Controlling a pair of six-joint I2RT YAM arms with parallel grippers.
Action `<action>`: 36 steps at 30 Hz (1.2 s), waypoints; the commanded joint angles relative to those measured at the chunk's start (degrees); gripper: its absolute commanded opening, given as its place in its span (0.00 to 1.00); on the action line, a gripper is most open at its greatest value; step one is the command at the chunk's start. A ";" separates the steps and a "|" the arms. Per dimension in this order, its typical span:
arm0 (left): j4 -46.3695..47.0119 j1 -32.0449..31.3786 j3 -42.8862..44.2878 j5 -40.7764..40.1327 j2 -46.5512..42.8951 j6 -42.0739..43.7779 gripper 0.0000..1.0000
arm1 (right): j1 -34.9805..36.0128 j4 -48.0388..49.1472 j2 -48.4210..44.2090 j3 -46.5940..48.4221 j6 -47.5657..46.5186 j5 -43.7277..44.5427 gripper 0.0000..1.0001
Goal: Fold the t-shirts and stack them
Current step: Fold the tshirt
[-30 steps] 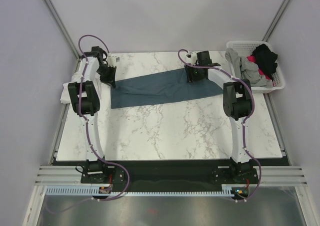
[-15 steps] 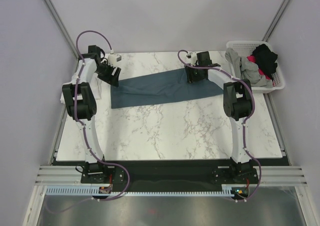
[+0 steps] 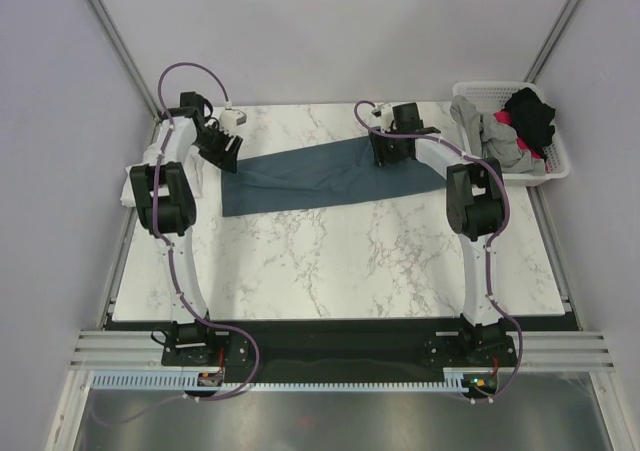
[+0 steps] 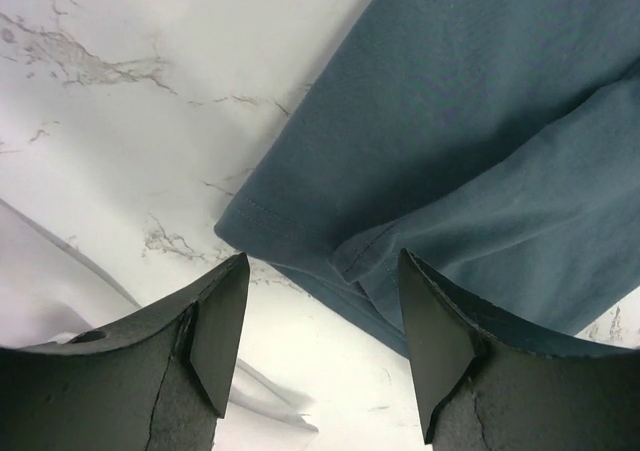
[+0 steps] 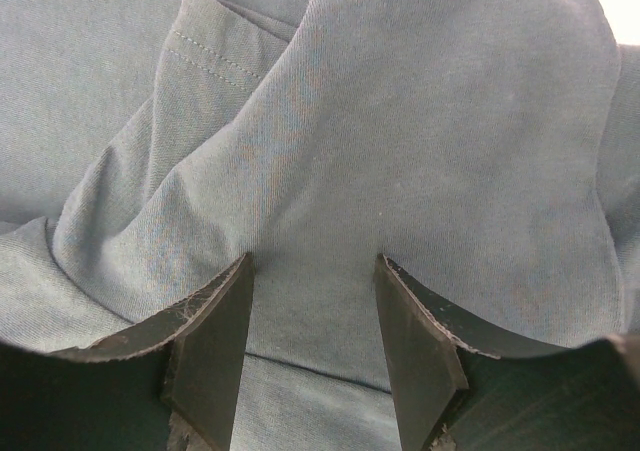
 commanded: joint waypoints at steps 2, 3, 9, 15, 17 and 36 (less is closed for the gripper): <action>-0.74 -0.55 0.83 0.02 0.89 3.17 0.68 | 0.06 -0.99 -1.95 -0.44 -0.76 1.77 0.60; -0.74 -0.55 0.83 0.11 0.98 3.17 0.66 | 0.06 -0.99 -1.86 -0.35 -0.76 1.77 0.60; -1.62 -0.64 1.27 0.90 1.86 2.55 0.59 | 0.06 -1.08 -1.33 0.09 -0.84 2.03 0.60; -2.85 -0.73 -0.31 1.78 1.51 2.03 0.51 | 0.06 -0.99 -0.89 0.62 -0.84 2.47 0.60; -2.93 -0.64 -1.19 1.87 1.33 1.94 0.41 | -0.03 -0.99 -0.81 0.71 -0.93 2.47 0.60; -3.90 0.06 -1.54 2.22 -1.30 -1.05 0.02 | 0.15 -0.64 -0.72 0.71 -1.46 6.59 0.60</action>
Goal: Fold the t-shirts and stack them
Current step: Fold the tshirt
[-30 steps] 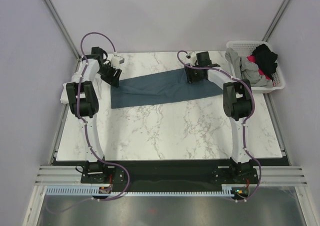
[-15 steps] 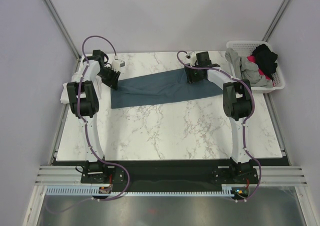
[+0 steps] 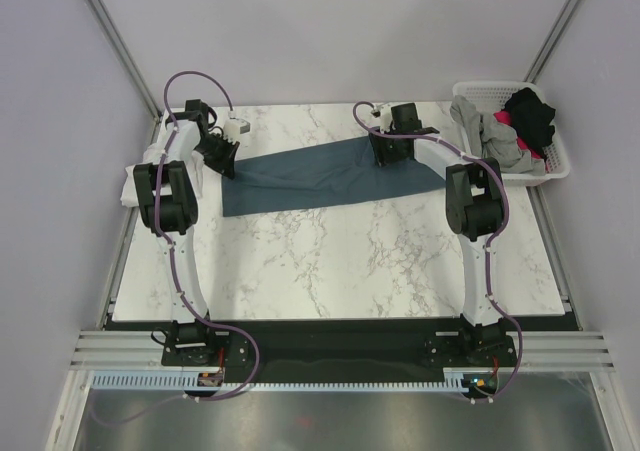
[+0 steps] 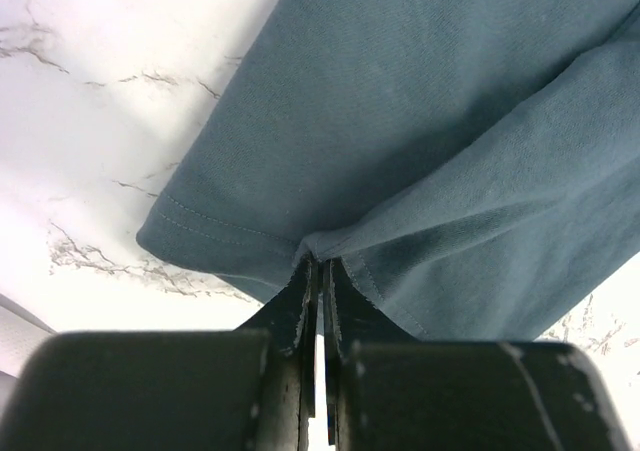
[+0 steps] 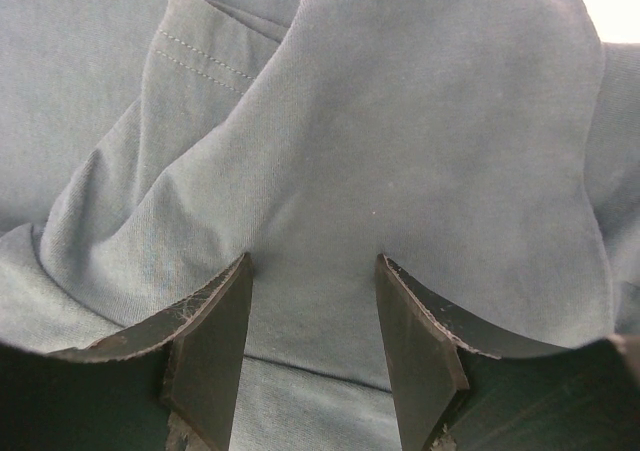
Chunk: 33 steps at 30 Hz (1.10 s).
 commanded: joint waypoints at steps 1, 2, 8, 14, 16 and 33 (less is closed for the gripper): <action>-1.34 0.50 -0.51 0.49 -3.64 -1.22 0.02 | -0.20 -0.60 -0.72 0.71 -0.93 5.20 0.60; -1.70 0.76 -0.86 0.40 -4.08 -1.05 0.02 | -0.20 -0.42 -0.72 0.71 -1.28 6.08 0.60; -4.76 1.29 -3.33 -1.00 -7.07 1.76 0.02 | -0.20 0.46 -0.37 0.71 -1.02 10.65 0.60; -6.88 2.78 -2.98 -1.27 -7.16 2.47 0.02 | -0.20 0.72 -0.19 1.67 -1.02 10.83 0.60; -7.15 2.87 -2.10 -1.35 -6.29 1.85 0.02 | -0.20 0.81 -0.02 1.67 -1.02 10.83 0.61; -8.65 4.54 -1.21 -0.74 -10.74 1.50 0.67 | 0.15 0.90 -4.32 1.76 -0.41 11.27 0.61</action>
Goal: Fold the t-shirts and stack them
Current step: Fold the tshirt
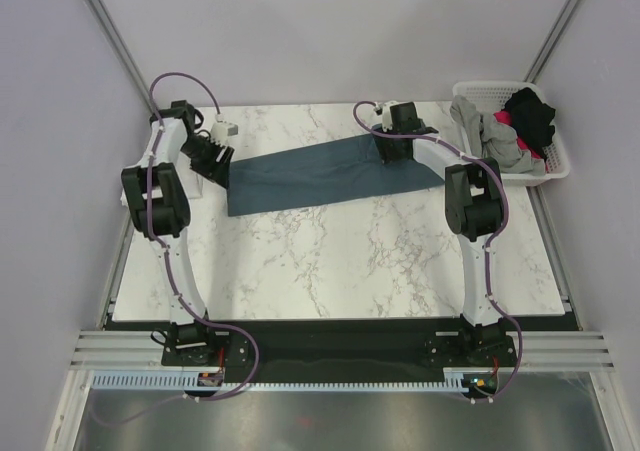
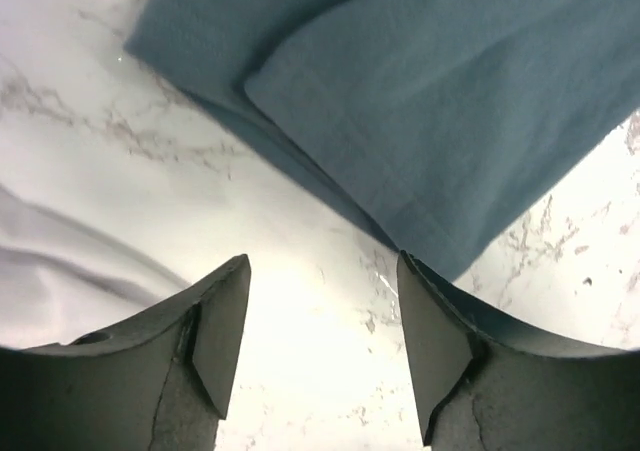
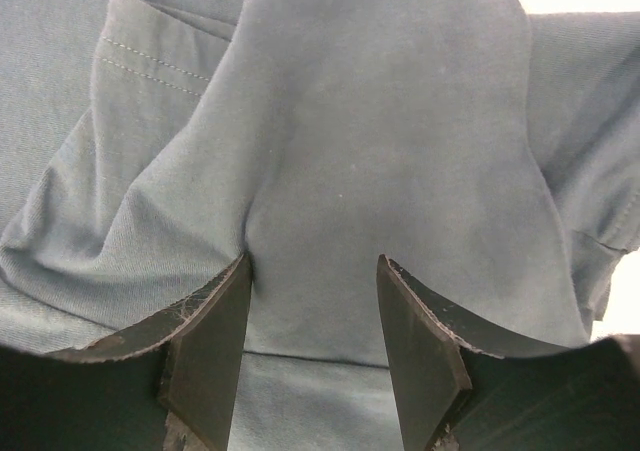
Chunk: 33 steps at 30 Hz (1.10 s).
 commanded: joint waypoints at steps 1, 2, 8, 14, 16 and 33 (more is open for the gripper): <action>0.97 1.39 -1.85 0.48 -8.88 0.63 0.68 | -0.24 -0.44 -4.76 1.63 -0.19 2.77 0.61; 1.24 1.39 -1.68 2.05 -9.85 -1.03 0.71 | -0.16 -0.44 -5.89 1.72 -0.01 2.77 0.61; 1.51 0.00 0.07 10.77 -13.29 -10.16 1.00 | -0.33 -0.79 -9.33 1.46 1.31 2.86 0.62; 1.59 -2.12 2.09 12.44 -8.21 -15.72 1.00 | -1.91 -1.66 -11.00 -0.74 6.74 0.06 0.67; 1.77 -2.65 2.54 13.49 -6.62 -16.25 1.00 | -2.96 -2.02 -11.18 -1.96 9.82 -3.02 0.70; 4.05 -7.31 1.31 11.92 3.15 -20.21 1.00 | -5.78 -2.11 -3.36 -0.49 18.70 -12.61 0.71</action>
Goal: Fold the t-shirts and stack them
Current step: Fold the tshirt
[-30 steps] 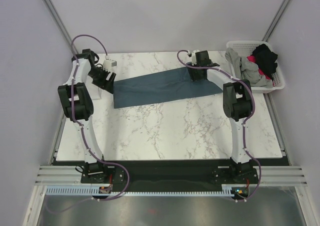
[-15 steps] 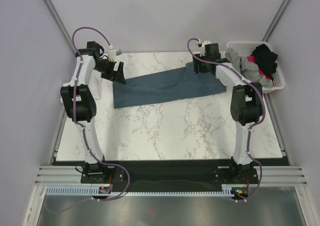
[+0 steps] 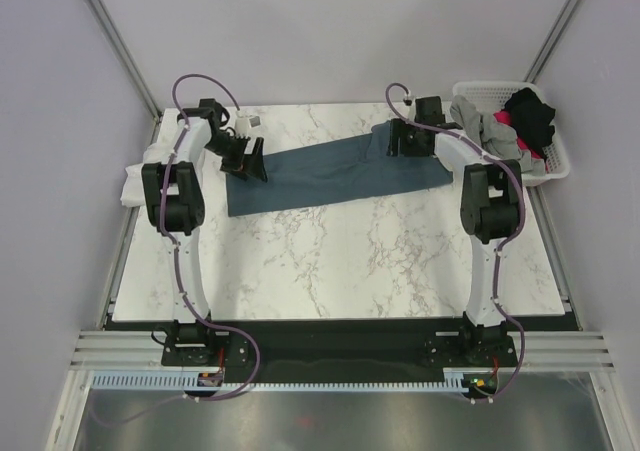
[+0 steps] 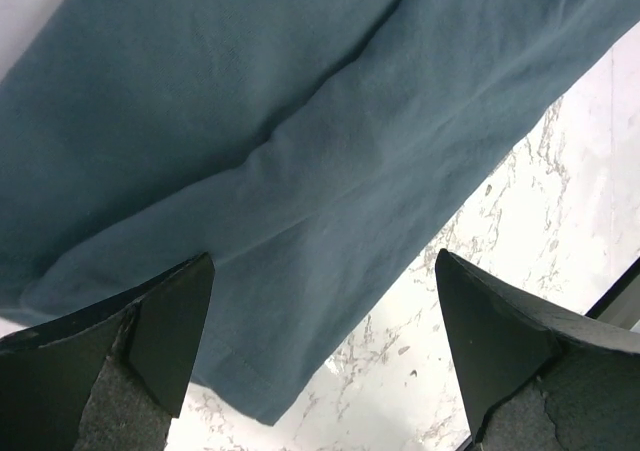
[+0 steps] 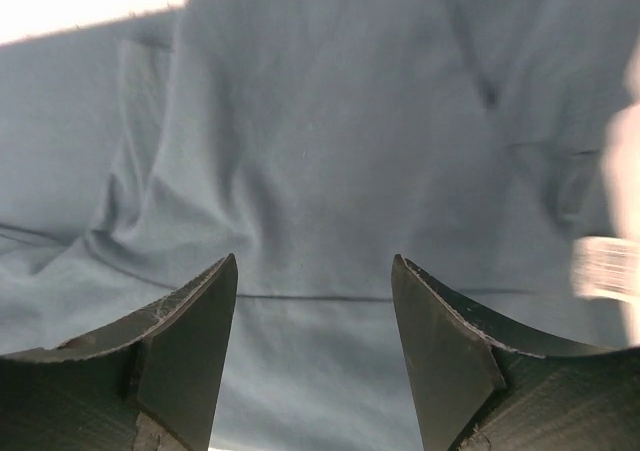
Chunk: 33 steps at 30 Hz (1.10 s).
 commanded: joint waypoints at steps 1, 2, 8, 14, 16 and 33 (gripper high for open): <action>1.21 -0.64 0.11 -1.66 1.46 -2.39 1.00 | 0.23 0.36 3.98 2.67 2.67 -2.38 0.71; 1.21 -0.55 0.02 -2.45 1.56 -2.48 1.00 | 0.23 0.28 4.60 3.11 3.10 -2.47 0.71; 1.82 -2.84 -6.82 -7.11 -2.12 -3.80 1.00 | 0.23 0.80 9.35 8.64 4.25 -1.24 0.71; 2.09 -6.35 -19.30 -10.54 -9.76 -4.42 1.00 | 0.49 2.56 14.01 15.05 6.00 -2.21 0.72; 2.00 -7.93 -22.46 -11.07 -11.36 -4.50 1.00 | 0.84 3.09 15.85 17.52 6.09 -2.30 0.72; 2.27 -22.16 -40.40 -11.33 -24.28 -5.38 1.00 | 8.40 9.50 25.87 31.14 9.87 -3.44 0.76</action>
